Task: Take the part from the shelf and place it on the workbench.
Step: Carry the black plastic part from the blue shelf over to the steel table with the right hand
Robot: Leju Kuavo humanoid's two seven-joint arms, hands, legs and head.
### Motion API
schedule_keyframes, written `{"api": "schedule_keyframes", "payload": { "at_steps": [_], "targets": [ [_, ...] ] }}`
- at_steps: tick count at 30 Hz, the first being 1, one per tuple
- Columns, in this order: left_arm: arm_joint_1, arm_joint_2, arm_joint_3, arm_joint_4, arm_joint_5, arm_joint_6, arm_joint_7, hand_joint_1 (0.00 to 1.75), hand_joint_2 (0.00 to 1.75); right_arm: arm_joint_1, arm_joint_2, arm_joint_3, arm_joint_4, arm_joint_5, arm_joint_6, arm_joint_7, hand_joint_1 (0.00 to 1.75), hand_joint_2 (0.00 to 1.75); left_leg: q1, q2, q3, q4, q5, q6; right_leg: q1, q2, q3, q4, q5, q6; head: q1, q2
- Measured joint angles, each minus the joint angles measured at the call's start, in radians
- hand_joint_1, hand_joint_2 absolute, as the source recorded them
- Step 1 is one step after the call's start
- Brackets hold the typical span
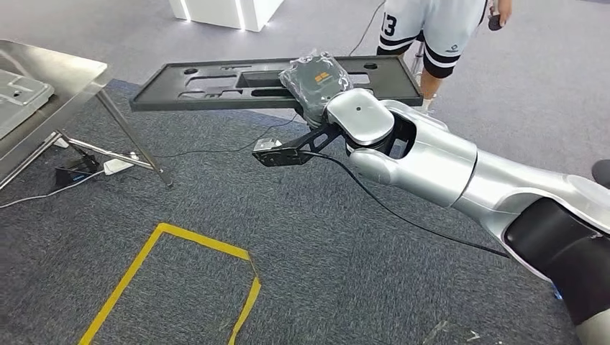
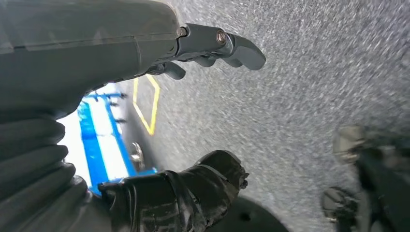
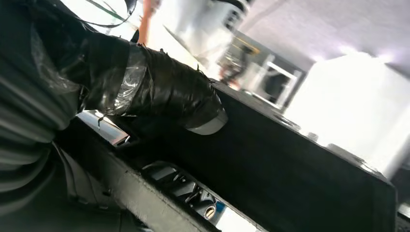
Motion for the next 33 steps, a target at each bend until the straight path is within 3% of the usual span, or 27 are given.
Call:
{"api": "schedule_keyframes", "payload": {
  "at_steps": [1,2,3,5,7,9,10,12,14,16,17,18,20,22,24,25,27,29,31,32,33],
  "targets": [
    [-0.001,0.000,0.003,0.000,0.000,0.001,-0.003,0.00,1.75,0.001,0.003,0.001,0.001,0.001,-0.002,-0.002,1.75,1.75,0.000,0.004,-0.018,0.033,-0.005,0.002,0.003,-0.013,0.001,0.000,-0.002,-0.002,0.000,0.000],
    [-0.002,0.000,0.005,0.000,-0.001,0.001,-0.005,0.00,1.75,0.001,0.006,0.002,0.002,0.001,-0.003,-0.004,1.75,1.75,-0.001,0.006,-0.018,0.029,0.007,0.005,0.006,-0.025,0.003,0.000,-0.004,-0.003,0.000,0.000],
    [-0.003,0.000,0.006,0.000,-0.002,0.002,-0.007,0.00,1.75,0.001,0.009,0.003,0.003,0.002,-0.004,-0.005,1.75,1.75,-0.003,0.009,0.005,-0.015,0.035,0.010,0.008,-0.037,0.006,0.000,-0.007,-0.004,0.000,0.000],
    [-0.005,0.000,0.008,0.000,-0.006,0.003,-0.012,0.00,1.75,0.000,0.014,0.004,0.004,0.003,-0.005,-0.007,1.75,1.75,-0.017,0.047,0.079,-0.151,0.088,0.022,0.012,-0.059,0.014,-0.001,-0.014,-0.002,0.000,0.000],
    [-0.009,0.000,0.008,0.000,-0.011,0.004,-0.015,0.00,1.75,-0.002,0.016,0.004,0.004,0.004,-0.007,-0.008,1.75,1.75,-0.035,0.077,0.119,-0.227,0.101,0.034,0.016,-0.078,0.020,-0.004,-0.018,0.004,0.001,0.000],
    [-0.013,0.002,0.009,0.000,-0.014,0.006,-0.015,0.00,1.75,-0.003,0.020,0.004,0.004,0.006,-0.006,-0.009,1.75,1.75,-0.042,0.065,0.123,-0.239,0.100,0.042,0.018,-0.098,0.025,-0.008,-0.022,0.012,0.001,0.000],
    [-0.013,0.003,0.010,0.000,-0.015,0.006,-0.014,0.00,1.75,-0.002,0.022,0.004,0.005,0.006,-0.006,-0.009,1.75,1.75,-0.040,0.054,0.128,-0.246,0.102,0.046,0.016,-0.096,0.027,-0.006,-0.027,0.016,0.001,0.000],
    [-0.014,0.004,0.010,0.000,-0.016,0.006,-0.013,0.00,1.75,-0.005,0.026,0.003,0.005,0.008,-0.006,-0.009,1.75,1.75,-0.033,0.036,0.140,-0.260,0.107,0.057,0.014,-0.058,0.010,0.038,-0.056,0.023,0.003,0.000],
    [-0.016,0.004,0.010,0.000,-0.016,0.006,-0.011,0.00,1.75,-0.005,0.027,0.004,0.006,0.010,-0.006,-0.009,1.75,1.75,-0.029,0.017,0.145,-0.264,0.108,0.067,0.012,-0.011,-0.053,0.156,-0.107,0.024,0.006,0.000],
    [-0.016,0.004,0.010,0.000,-0.017,0.005,-0.008,0.00,1.75,0.001,0.027,0.005,0.008,0.010,-0.005,-0.010,1.75,1.75,-0.028,-0.009,0.145,-0.261,0.107,0.069,0.009,0.001,-0.114,0.256,-0.128,0.028,0.008,0.000],
    [-0.015,0.004,0.010,0.000,-0.017,0.004,-0.006,0.00,1.75,0.004,0.027,0.006,0.010,0.010,-0.005,-0.010,1.75,1.75,-0.026,-0.024,0.145,-0.258,0.106,0.068,0.007,0.002,-0.123,0.258,-0.112,0.031,0.008,0.000],
    [-0.013,0.004,0.010,0.000,-0.017,0.003,-0.005,0.00,1.75,0.006,0.027,0.006,0.012,0.010,-0.005,-0.010,1.75,1.75,-0.023,-0.039,0.144,-0.252,0.103,0.065,0.004,0.005,-0.112,0.221,-0.079,0.034,0.008,0.000],
    [-0.008,0.004,0.010,0.000,-0.017,0.000,-0.009,0.00,1.75,0.007,0.025,0.006,0.014,0.012,-0.005,-0.010,1.75,1.75,-0.018,-0.067,0.137,-0.232,0.092,0.053,-0.006,0.039,-0.060,0.095,-0.017,0.040,0.008,0.000],
    [-0.004,0.004,0.010,0.000,-0.016,-0.002,-0.020,0.00,1.75,0.007,0.023,0.006,0.016,0.013,-0.005,-0.010,1.75,1.75,-0.015,-0.091,0.124,-0.216,0.087,0.041,-0.008,0.070,-0.029,0.026,0.001,0.038,0.007,0.000],
    [0.001,0.004,0.010,0.000,-0.015,-0.002,-0.029,0.00,1.75,0.008,0.023,0.006,0.017,0.013,-0.005,-0.010,1.75,1.75,-0.010,-0.113,0.115,-0.218,0.092,0.029,-0.004,0.058,-0.027,0.023,0.000,0.025,0.007,0.000],
    [0.004,0.003,0.011,0.000,-0.015,-0.002,-0.031,0.00,1.75,0.008,0.023,0.006,0.017,0.014,-0.005,-0.010,1.75,1.75,-0.008,-0.112,0.111,-0.217,0.092,0.023,-0.003,0.045,-0.024,0.018,0.002,0.018,0.008,0.000],
    [0.008,0.001,0.011,0.000,-0.014,-0.006,-0.034,0.00,1.75,0.006,0.024,0.006,0.018,0.015,-0.005,-0.009,1.75,1.75,-0.009,-0.072,0.092,-0.179,0.069,0.013,-0.005,0.023,-0.015,0.006,0.008,0.006,0.001,0.000],
    [0.006,0.000,0.012,0.000,-0.013,-0.016,-0.041,0.00,1.75,0.004,0.026,0.006,0.019,0.015,-0.005,-0.009,1.75,1.75,-0.008,-0.017,0.042,-0.072,0.016,0.004,-0.002,0.002,-0.010,-0.001,0.009,-0.001,-0.007,0.000],
    [0.004,0.000,0.014,0.000,-0.010,-0.023,-0.047,0.00,1.75,0.004,0.026,0.007,0.021,0.016,-0.005,-0.011,1.75,1.75,-0.004,0.002,-0.006,0.022,-0.014,-0.001,0.003,-0.021,-0.008,-0.001,0.006,-0.004,-0.008,0.000],
    [0.004,0.000,0.014,0.000,-0.008,-0.024,-0.048,0.00,1.75,0.005,0.027,0.007,0.023,0.016,-0.005,-0.012,1.75,1.75,-0.003,0.004,-0.008,0.023,-0.005,0.000,0.005,-0.032,-0.007,-0.001,0.004,-0.004,-0.008,0.000],
    [0.004,0.000,0.015,0.000,-0.007,-0.025,-0.049,0.00,1.75,0.005,0.028,0.008,0.023,0.016,-0.005,-0.013,1.75,1.75,-0.003,0.008,0.012,-0.015,0.021,0.002,0.006,-0.044,-0.005,-0.001,0.002,-0.004,-0.008,0.000]
  ]
}}
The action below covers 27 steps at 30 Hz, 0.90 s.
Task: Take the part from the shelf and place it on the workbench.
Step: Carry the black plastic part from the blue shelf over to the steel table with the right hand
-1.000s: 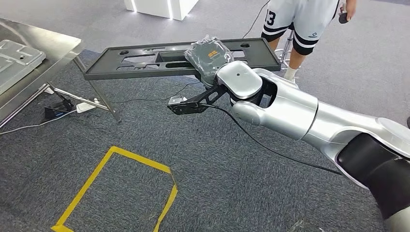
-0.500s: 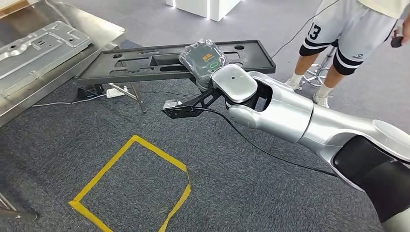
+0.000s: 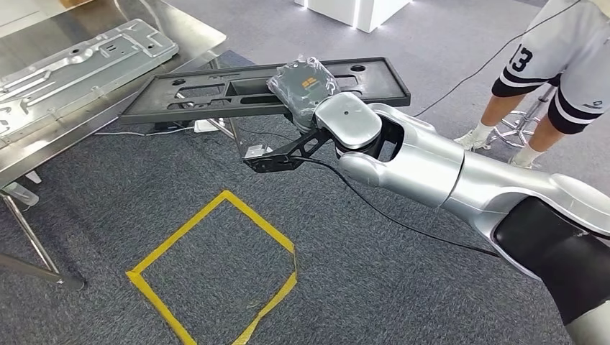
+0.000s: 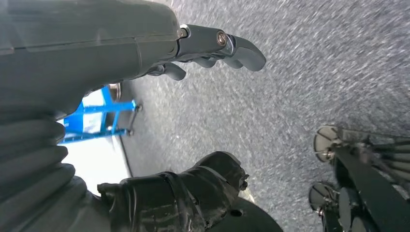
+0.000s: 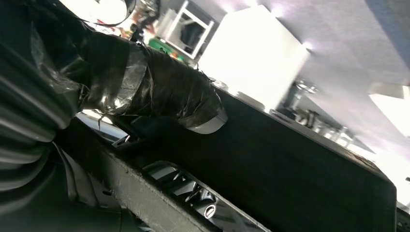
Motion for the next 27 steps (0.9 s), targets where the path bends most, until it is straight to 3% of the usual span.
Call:
{"api": "schedule_keyframes", "payload": {
  "at_steps": [2,4,5,7,9,11,13,14,15,16,18,20,21,23,24,26,27],
  "targets": [
    [-0.001,0.000,0.000,0.000,0.001,0.000,-0.002,0.00,1.75,-0.002,0.003,0.000,0.002,0.000,0.000,-0.002,1.75,1.75,-0.007,0.032,0.070,-0.131,0.056,0.008,0.003,-0.021,0.008,-0.001,-0.006,0.003,0.000,0.000],
    [-0.004,0.000,0.002,0.000,0.000,0.000,-0.004,0.00,1.75,-0.005,0.005,0.000,0.004,0.000,-0.001,-0.003,1.75,1.75,-0.020,0.059,0.113,-0.212,0.074,0.019,0.008,-0.039,0.014,-0.004,-0.011,0.009,0.000,0.000],
    [-0.006,0.000,0.003,0.000,-0.002,0.000,-0.005,0.00,1.75,-0.007,0.007,0.000,0.006,0.000,-0.001,-0.004,1.75,1.75,-0.026,0.060,0.117,-0.220,0.070,0.023,0.009,-0.048,0.016,-0.006,-0.012,0.013,0.001,0.000],
    [-0.007,0.001,0.007,0.000,-0.006,0.000,-0.007,0.00,1.75,-0.008,0.013,0.000,0.009,0.001,-0.002,-0.009,1.75,1.75,-0.025,0.037,0.123,-0.229,0.074,0.032,0.008,-0.054,0.022,-0.005,-0.019,0.025,0.002,0.000],
    [-0.007,0.002,0.010,0.000,-0.008,0.000,-0.009,0.00,1.75,-0.011,0.016,0.000,0.013,0.002,-0.004,-0.014,1.75,1.75,-0.018,0.019,0.134,-0.240,0.076,0.043,0.006,-0.017,0.007,0.037,-0.047,0.031,0.003,0.000],
    [-0.010,0.002,0.011,0.000,-0.009,0.000,-0.012,0.00,1.75,-0.013,0.016,0.000,0.015,0.003,-0.006,-0.017,1.75,1.75,-0.016,0.002,0.138,-0.242,0.077,0.055,0.004,0.030,-0.054,0.154,-0.098,0.031,0.005,0.000],
    [-0.013,0.002,0.013,0.000,-0.010,0.000,-0.013,0.00,1.75,-0.009,0.016,0.001,0.017,0.003,-0.007,-0.018,1.75,1.75,-0.015,-0.022,0.138,-0.240,0.075,0.060,0.003,0.043,-0.117,0.258,-0.123,0.034,0.007,0.000],
    [-0.014,0.002,0.014,0.000,-0.011,0.000,-0.014,0.00,1.75,-0.006,0.015,0.002,0.018,0.003,-0.007,-0.018,1.75,1.75,-0.015,-0.037,0.138,-0.237,0.074,0.059,0.001,0.044,-0.127,0.262,-0.109,0.036,0.007,0.000],
    [-0.014,0.002,0.014,0.000,-0.013,0.000,-0.014,0.00,1.75,-0.004,0.015,0.002,0.020,0.004,-0.007,-0.017,1.75,1.75,-0.013,-0.052,0.137,-0.233,0.072,0.057,-0.001,0.046,-0.119,0.231,-0.080,0.038,0.007,0.000],
    [-0.013,0.002,0.014,0.000,-0.015,0.000,-0.013,0.00,1.75,-0.003,0.015,0.002,0.021,0.005,-0.007,-0.017,1.75,1.75,-0.011,-0.067,0.137,-0.227,0.069,0.053,-0.005,0.054,-0.095,0.171,-0.041,0.040,0.007,0.000],
    [-0.011,0.003,0.014,0.000,-0.017,0.000,-0.009,0.00,1.75,-0.004,0.014,0.002,0.022,0.010,-0.007,-0.015,1.75,1.75,-0.009,-0.095,0.127,-0.209,0.060,0.041,-0.014,0.092,-0.048,0.062,0.002,0.043,0.006,0.000],
    [-0.009,0.004,0.014,0.000,-0.017,0.000,-0.004,0.00,1.75,-0.004,0.014,0.002,0.023,0.015,-0.007,-0.014,1.75,1.75,-0.007,-0.116,0.114,-0.200,0.058,0.028,-0.014,0.109,-0.033,0.028,0.003,0.038,0.006,0.000],
    [-0.009,0.005,0.014,0.000,-0.017,0.000,-0.002,0.00,1.75,-0.004,0.014,0.002,0.023,0.017,-0.007,-0.013,1.75,1.75,-0.005,-0.125,0.110,-0.200,0.060,0.023,-0.012,0.097,-0.032,0.026,0.005,0.032,0.007,0.000],
    [-0.005,0.005,0.015,0.000,-0.017,-0.001,0.001,0.00,1.75,-0.004,0.015,0.002,0.023,0.020,-0.006,-0.013,1.75,1.75,-0.005,-0.110,0.102,-0.192,0.055,0.014,-0.014,0.075,-0.027,0.020,0.007,0.019,0.004,0.000],
    [-0.004,0.004,0.015,0.000,-0.017,-0.001,0.002,0.00,1.75,-0.005,0.015,0.002,0.024,0.021,-0.007,-0.013,1.75,1.75,-0.005,-0.083,0.088,-0.159,0.036,0.008,-0.015,0.066,-0.023,0.015,0.008,0.013,0.000,0.000],
    [-0.006,0.004,0.015,0.000,-0.018,-0.003,0.003,0.00,1.75,-0.006,0.015,0.002,0.024,0.021,-0.007,-0.013,1.75,1.75,-0.003,-0.025,0.039,-0.054,-0.015,-0.003,-0.013,0.054,-0.017,0.011,0.008,0.007,-0.008,0.000],
    [-0.007,0.004,0.015,0.000,-0.019,-0.004,0.002,0.00,1.75,-0.006,0.015,0.002,0.024,0.021,-0.008,-0.014,1.75,1.75,0.000,-0.010,0.008,0.007,-0.038,-0.007,-0.012,0.049,-0.016,0.011,0.007,0.006,-0.010,0.000]
  ]
}}
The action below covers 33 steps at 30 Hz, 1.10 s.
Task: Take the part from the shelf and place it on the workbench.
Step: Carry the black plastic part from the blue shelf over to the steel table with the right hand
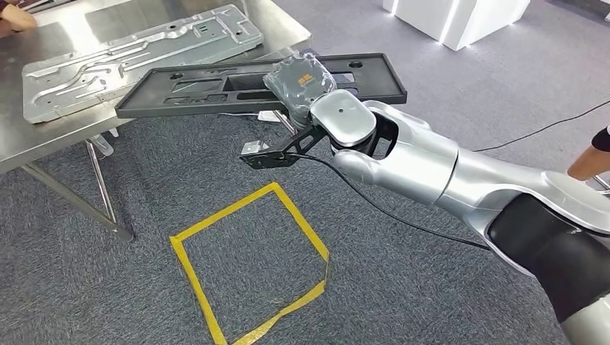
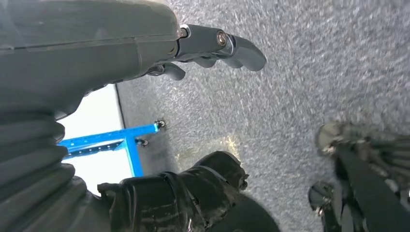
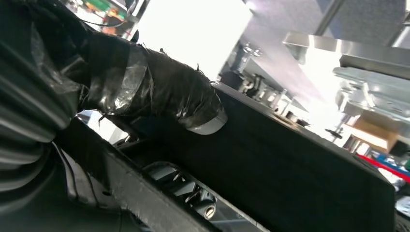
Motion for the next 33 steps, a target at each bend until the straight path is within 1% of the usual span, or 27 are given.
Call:
{"api": "schedule_keyframes", "payload": {
  "at_steps": [1,2,3,4,5,6,7,9,11,12,13,15,16,17,18,19,20,21,22,25,26,27,28,30,31,32,33],
  "targets": [
    [-0.001,0.000,0.000,0.000,-0.001,-0.001,0.000,0.00,1.75,0.001,0.000,0.000,0.000,0.000,0.000,-0.001,1.75,1.75,0.002,0.005,-0.019,0.035,-0.006,-0.002,0.000,-0.004,0.001,0.000,-0.001,0.000,0.000,0.000],
    [-0.001,0.000,0.000,0.000,-0.002,-0.002,0.000,0.00,1.75,0.003,0.000,0.000,0.000,0.000,0.000,-0.002,1.75,1.75,0.003,0.007,-0.024,0.040,0.004,-0.002,0.000,-0.008,0.002,0.000,-0.003,0.000,-0.001,0.000],
    [-0.001,0.000,0.000,0.000,-0.004,-0.003,0.000,0.00,1.75,0.004,0.000,0.000,0.000,0.000,-0.001,-0.004,1.75,1.75,0.004,0.008,-0.010,0.009,0.029,-0.001,0.000,-0.012,0.004,0.000,-0.005,0.001,0.000,0.000],
    [-0.001,0.000,0.000,0.000,-0.008,-0.003,0.001,0.00,1.75,0.004,0.000,0.000,0.000,0.001,-0.002,-0.004,1.75,1.75,0.004,0.009,0.020,-0.053,0.064,0.001,0.000,-0.015,0.007,0.000,-0.008,0.003,-0.001,0.000],
    [-0.001,0.000,0.000,0.000,-0.016,-0.001,0.003,0.00,1.75,0.004,0.000,0.000,0.000,0.002,-0.003,-0.005,1.75,1.75,0.003,0.011,0.055,-0.119,0.089,0.003,0.001,-0.017,0.010,-0.001,-0.010,0.005,0.000,0.000],
    [-0.002,0.001,0.000,0.000,-0.025,0.002,0.006,0.00,1.75,0.003,0.000,-0.001,0.000,0.003,-0.004,-0.005,1.75,1.75,-0.001,0.013,0.084,-0.175,0.104,0.007,0.002,-0.020,0.013,-0.003,-0.012,0.009,0.000,0.000],
    [-0.004,0.001,0.000,0.000,-0.032,0.006,0.010,0.00,1.75,0.003,0.000,-0.001,0.001,0.004,-0.006,-0.005,1.75,1.75,-0.005,0.015,0.103,-0.208,0.108,0.010,0.003,-0.021,0.015,-0.006,-0.013,0.014,0.001,0.000],
    [-0.007,0.002,-0.001,0.000,-0.037,0.010,0.016,0.00,1.75,0.003,0.000,-0.002,0.001,0.005,-0.008,-0.007,1.75,1.75,-0.011,0.013,0.111,-0.224,0.102,0.018,0.005,-0.024,0.019,-0.013,-0.013,0.025,0.001,0.000],
    [-0.008,0.002,-0.001,0.000,-0.037,0.011,0.018,0.00,1.75,0.004,0.000,-0.002,0.002,0.006,-0.009,-0.008,1.75,1.75,-0.007,0.011,0.121,-0.235,0.104,0.029,0.005,-0.023,0.019,-0.008,-0.021,0.035,0.002,0.000],
    [-0.008,0.002,-0.001,0.000,-0.038,0.011,0.018,0.00,1.75,0.004,0.000,-0.003,0.002,0.007,-0.009,-0.008,1.75,1.75,-0.005,0.010,0.128,-0.242,0.105,0.036,0.006,-0.020,0.008,0.017,-0.035,0.037,0.003,0.000],
    [-0.008,0.002,-0.001,0.000,-0.039,0.011,0.018,0.00,1.75,0.003,-0.001,-0.004,0.002,0.008,-0.009,-0.008,1.75,1.75,-0.003,0.010,0.134,-0.247,0.105,0.042,0.007,-0.015,-0.016,0.064,-0.057,0.037,0.004,0.000],
    [-0.009,0.003,-0.001,0.000,-0.040,0.012,0.018,0.00,1.75,0.006,-0.003,-0.004,0.002,0.009,-0.010,-0.008,1.75,1.75,-0.006,0.009,0.139,-0.247,0.100,0.053,0.009,-0.007,-0.090,0.196,-0.105,0.036,0.006,0.000],
    [-0.009,0.003,-0.001,0.000,-0.040,0.012,0.017,0.00,1.75,0.010,-0.003,-0.005,0.002,0.010,-0.010,-0.008,1.75,1.75,-0.007,0.008,0.141,-0.245,0.097,0.056,0.010,-0.005,-0.122,0.245,-0.113,0.036,0.006,0.000],
    [-0.009,0.003,-0.001,0.000,-0.040,0.012,0.017,0.00,1.75,0.013,-0.004,-0.005,0.002,0.010,-0.010,-0.008,1.75,1.75,-0.008,0.005,0.143,-0.243,0.093,0.058,0.009,-0.005,-0.138,0.259,-0.102,0.035,0.006,0.000],
    [-0.009,0.003,-0.001,0.000,-0.040,0.012,0.017,0.00,1.75,0.016,-0.004,-0.005,0.003,0.010,-0.010,-0.008,1.75,1.75,-0.009,0.002,0.145,-0.239,0.089,0.058,0.009,-0.005,-0.134,0.233,-0.073,0.034,0.007,0.000],
    [-0.009,0.002,-0.001,0.000,-0.040,0.012,0.017,0.00,1.75,0.017,-0.005,-0.005,0.003,0.010,-0.010,-0.008,1.75,1.75,-0.009,-0.002,0.148,-0.234,0.083,0.056,0.009,-0.004,-0.110,0.170,-0.031,0.032,0.007,0.000],
    [-0.009,0.002,-0.001,0.000,-0.040,0.012,0.017,0.00,1.75,0.016,-0.006,-0.005,0.003,0.010,-0.010,-0.008,1.75,1.75,-0.010,-0.006,0.148,-0.228,0.077,0.053,0.009,-0.003,-0.082,0.103,0.001,0.029,0.007,0.000],
    [-0.009,0.002,-0.001,0.000,-0.040,0.012,0.017,0.00,1.75,0.014,-0.006,-0.005,0.003,0.010,-0.010,-0.008,1.75,1.75,-0.011,-0.009,0.147,-0.222,0.071,0.049,0.010,-0.002,-0.057,0.047,0.021,0.026,0.007,0.000],
    [-0.009,0.001,-0.001,0.000,-0.040,0.013,0.017,0.00,1.75,0.013,-0.007,-0.005,0.003,0.010,-0.010,-0.008,1.75,1.75,-0.012,-0.011,0.146,-0.218,0.067,0.044,0.011,0.000,-0.040,0.013,0.030,0.024,0.008,0.000],
    [-0.008,0.001,-0.001,0.000,-0.040,0.015,0.021,0.00,1.75,0.012,-0.006,-0.006,0.003,0.011,-0.010,-0.008,1.75,1.75,-0.013,-0.012,0.143,-0.218,0.063,0.030,0.013,-0.001,-0.031,-0.004,0.027,0.014,0.009,0.000],
    [-0.007,0.001,-0.001,0.000,-0.041,0.016,0.022,0.00,1.75,0.012,-0.006,-0.006,0.003,0.012,-0.010,-0.007,1.75,1.75,-0.012,-0.010,0.141,-0.212,0.057,0.024,0.011,-0.003,-0.027,-0.009,0.028,0.009,0.008,0.000],
    [-0.006,0.001,-0.001,0.000,-0.041,0.018,0.023,0.00,1.75,0.011,-0.006,-0.006,0.003,0.012,-0.010,-0.006,1.75,1.75,-0.010,-0.007,0.132,-0.190,0.044,0.017,0.008,-0.004,-0.022,-0.014,0.029,0.004,0.007,0.000],
    [-0.006,0.001,-0.001,0.000,-0.042,0.019,0.024,0.00,1.75,0.011,-0.006,-0.007,0.003,0.012,-0.010,-0.005,1.75,1.75,-0.008,-0.003,0.113,-0.149,0.023,0.010,0.005,-0.006,-0.016,-0.017,0.028,0.000,0.005,0.000],
    [-0.006,0.001,-0.001,0.000,-0.043,0.021,0.025,0.00,1.75,0.012,-0.006,-0.007,0.003,0.013,-0.009,-0.005,1.75,1.75,-0.002,0.002,0.050,-0.025,-0.025,0.000,0.005,-0.006,-0.009,-0.019,0.023,-0.004,0.003,0.000],
    [-0.006,0.001,-0.001,0.000,-0.044,0.022,0.027,0.00,1.75,0.015,-0.006,-0.007,0.003,0.013,-0.009,-0.005,1.75,1.75,0.001,0.004,0.020,0.024,-0.036,-0.004,0.005,-0.006,-0.005,-0.019,0.019,-0.004,0.002,0.000],
    [-0.005,0.001,-0.001,0.000,-0.044,0.023,0.028,0.00,1.75,0.018,-0.006,-0.007,0.003,0.013,-0.009,-0.005,1.75,1.75,0.004,0.005,0.004,0.043,-0.028,-0.007,0.004,-0.006,0.000,-0.019,0.015,-0.004,0.003,0.000],
    [-0.005,0.001,-0.001,0.000,-0.045,0.023,0.029,0.00,1.75,0.021,-0.006,-0.007,0.003,0.013,-0.008,-0.005,1.75,1.75,0.006,0.007,0.006,0.022,-0.002,-0.008,0.003,-0.006,0.005,-0.019,0.011,-0.001,0.003,0.000]
  ]
}}
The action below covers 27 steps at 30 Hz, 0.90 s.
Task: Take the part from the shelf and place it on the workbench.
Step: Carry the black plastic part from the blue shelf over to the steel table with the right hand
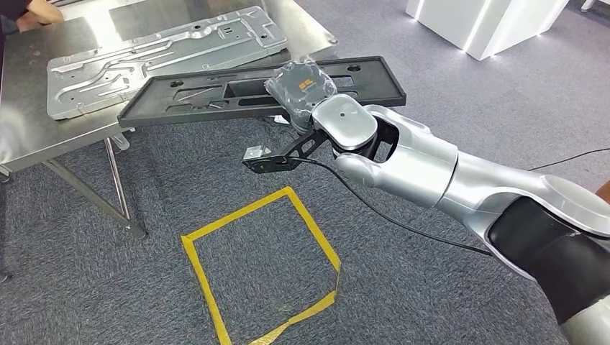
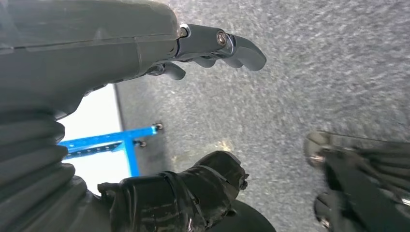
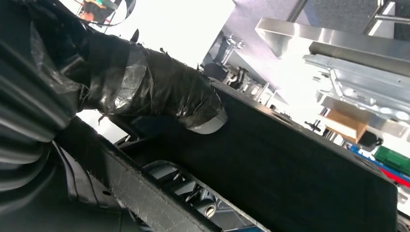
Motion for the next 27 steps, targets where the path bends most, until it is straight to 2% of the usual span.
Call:
{"api": "schedule_keyframes", "payload": {
  "at_steps": [2,3,4,5,7,9,10,12,13,14,15,16,17,18,19,21,23,24,25,27],
  "targets": [
    [0.001,0.000,0.000,0.000,-0.003,0.001,0.002,0.00,1.75,0.002,0.000,0.000,0.000,0.000,0.000,0.000,1.75,1.75,0.002,0.003,0.052,-0.128,0.077,-0.001,-0.002,0.000,0.012,0.000,-0.009,0.007,0.000,0.000],
    [0.002,0.000,0.000,0.000,-0.003,0.001,0.002,0.00,1.75,0.001,0.000,0.000,0.000,0.000,0.000,0.000,1.75,1.75,0.000,0.005,0.080,-0.190,0.100,0.002,-0.002,0.000,0.015,-0.001,-0.013,0.012,0.000,0.000],
    [0.002,0.000,0.000,0.000,-0.004,0.002,0.002,0.00,1.75,0.001,0.000,-0.001,0.000,0.000,0.000,0.000,1.75,1.75,-0.003,0.006,0.099,-0.231,0.111,0.006,-0.001,0.000,0.017,-0.002,-0.015,0.018,0.000,0.000],
    [0.001,0.000,0.000,0.000,-0.004,0.002,0.002,0.00,1.75,0.001,0.000,-0.001,0.001,0.000,0.000,0.000,1.75,1.75,-0.007,0.006,0.107,-0.248,0.108,0.011,0.000,0.000,0.017,-0.005,-0.017,0.024,-0.001,0.000],
    [0.000,0.000,0.000,0.000,-0.005,0.002,0.002,0.00,1.75,0.002,0.000,-0.001,0.001,0.001,0.000,0.000,1.75,1.75,-0.010,0.003,0.113,-0.255,0.105,0.025,0.001,0.000,0.021,-0.012,-0.020,0.036,0.000,0.000],
    [0.001,0.000,0.000,0.000,-0.005,0.002,0.003,0.00,1.75,0.001,-0.001,-0.003,0.002,0.001,0.000,0.000,1.75,1.75,-0.008,0.002,0.128,-0.268,0.104,0.040,0.000,0.001,0.015,0.012,-0.036,0.044,0.002,0.000],
    [0.000,0.000,0.000,0.000,-0.006,0.002,0.003,0.00,1.75,0.000,-0.001,-0.004,0.002,0.001,0.000,0.000,1.75,1.75,-0.007,0.002,0.136,-0.273,0.103,0.048,0.001,0.002,-0.005,0.054,-0.055,0.045,0.004,0.000],
    [0.000,0.000,0.000,0.000,-0.007,0.002,0.004,0.00,1.75,0.001,-0.001,-0.006,0.003,0.001,0.001,-0.001,1.75,1.75,-0.009,0.002,0.146,-0.275,0.096,0.060,0.004,0.002,-0.080,0.189,-0.101,0.045,0.007,0.000],
    [-0.001,0.000,0.000,0.000,-0.007,0.002,0.004,0.00,1.75,0.003,-0.001,-0.005,0.003,0.002,0.001,-0.001,1.75,1.75,-0.010,0.001,0.150,-0.274,0.091,0.064,0.005,0.003,-0.119,0.248,-0.113,0.045,0.008,0.000],
    [-0.001,0.000,0.000,0.000,-0.007,0.002,0.004,0.00,1.75,0.006,-0.001,-0.005,0.004,0.002,0.001,-0.002,1.75,1.75,-0.011,0.000,0.154,-0.273,0.086,0.066,0.005,0.003,-0.144,0.275,-0.107,0.044,0.008,0.000],
    [-0.002,0.000,0.000,0.000,-0.007,0.002,0.004,0.00,1.75,0.008,-0.001,-0.005,0.004,0.002,0.002,-0.003,1.75,1.75,-0.012,-0.003,0.159,-0.270,0.081,0.066,0.005,0.003,-0.149,0.261,-0.082,0.043,0.008,0.000],
    [-0.002,0.000,0.000,0.000,-0.007,0.002,0.004,0.00,1.75,0.008,-0.001,-0.005,0.005,0.002,0.001,-0.003,1.75,1.75,-0.013,-0.006,0.163,-0.266,0.074,0.065,0.005,0.003,-0.134,0.210,-0.041,0.040,0.008,0.000],
    [-0.001,0.000,0.000,0.000,-0.007,0.002,0.004,0.00,1.75,0.006,-0.001,-0.005,0.005,0.002,0.001,-0.003,1.75,1.75,-0.013,-0.009,0.166,-0.261,0.066,0.062,0.006,0.003,-0.110,0.141,-0.003,0.035,0.009,0.000],
    [-0.002,0.000,0.000,0.000,-0.007,0.002,0.004,0.00,1.75,0.004,-0.001,-0.005,0.005,0.002,0.001,-0.003,1.75,1.75,-0.015,-0.012,0.167,-0.253,0.058,0.058,0.008,0.003,-0.084,0.077,0.024,0.032,0.009,0.000],
    [-0.002,-0.001,0.000,0.000,-0.007,0.002,0.004,0.00,1.75,0.001,0.000,-0.005,0.006,0.002,0.001,-0.003,1.75,1.75,-0.017,-0.013,0.166,-0.249,0.051,0.053,0.009,0.003,-0.065,0.034,0.037,0.028,0.008,0.000],
    [-0.003,-0.001,0.000,0.000,-0.007,0.002,0.003,0.00,1.75,0.000,0.001,-0.005,0.006,0.002,0.002,-0.005,1.75,1.75,-0.019,-0.015,0.165,-0.247,0.045,0.043,0.013,0.004,-0.051,0.009,0.034,0.024,0.009,0.000],
    [-0.002,-0.001,0.000,0.000,-0.007,0.004,0.003,0.00,1.75,0.000,0.001,-0.005,0.006,0.002,0.004,-0.007,1.75,1.75,-0.017,-0.015,0.167,-0.247,0.038,0.033,0.009,0.003,-0.044,0.001,0.033,0.016,0.010,0.000],
    [-0.001,-0.001,0.000,0.000,-0.007,0.005,0.004,0.00,1.75,0.000,0.001,-0.005,0.006,0.002,0.006,-0.007,1.75,1.75,-0.016,-0.012,0.160,-0.230,0.026,0.028,0.006,0.003,-0.037,-0.004,0.032,0.011,0.008,0.000],
    [-0.001,-0.001,0.000,0.000,-0.006,0.006,0.004,0.00,1.75,0.000,0.000,-0.005,0.007,0.002,0.007,-0.007,1.75,1.75,-0.014,-0.010,0.143,-0.193,0.008,0.022,0.003,0.002,-0.030,-0.009,0.031,0.007,0.007,0.000],
    [0.000,-0.002,0.000,0.000,-0.006,0.007,0.006,0.00,1.75,0.002,0.000,-0.005,0.007,0.004,0.011,-0.006,1.75,1.75,-0.009,-0.005,0.078,-0.071,-0.038,0.012,0.003,0.001,-0.019,-0.012,0.025,0.001,0.004,0.000]
  ]
}}
